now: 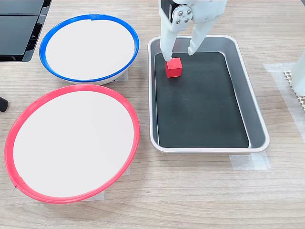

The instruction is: Move a red block from tray to red dish

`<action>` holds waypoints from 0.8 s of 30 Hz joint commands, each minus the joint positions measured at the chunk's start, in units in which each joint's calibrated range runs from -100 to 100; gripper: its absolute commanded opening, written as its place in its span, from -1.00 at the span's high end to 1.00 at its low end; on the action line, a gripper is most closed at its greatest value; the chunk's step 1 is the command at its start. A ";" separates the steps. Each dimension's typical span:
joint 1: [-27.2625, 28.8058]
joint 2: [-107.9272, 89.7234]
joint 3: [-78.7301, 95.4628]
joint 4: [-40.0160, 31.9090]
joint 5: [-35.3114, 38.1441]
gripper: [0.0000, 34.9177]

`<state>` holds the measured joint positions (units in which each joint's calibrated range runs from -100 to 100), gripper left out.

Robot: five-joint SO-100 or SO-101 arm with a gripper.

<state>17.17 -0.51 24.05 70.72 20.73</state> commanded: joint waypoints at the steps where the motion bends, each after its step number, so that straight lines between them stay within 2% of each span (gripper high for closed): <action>1: 0.67 -1.58 -0.70 -1.18 0.44 0.10; 10: 1.70 0.30 3.58 -7.61 1.51 0.09; 16: 1.80 1.75 7.13 -12.65 2.10 0.20; 18: 1.61 1.92 7.86 -13.97 2.34 0.32; 19: 1.23 2.00 8.32 -14.55 2.64 0.45; 21: 0.76 1.83 8.50 -14.63 2.83 0.97; 24: -0.65 0.30 7.95 -11.33 3.42 0.98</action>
<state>17.88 1.79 32.58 56.77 23.47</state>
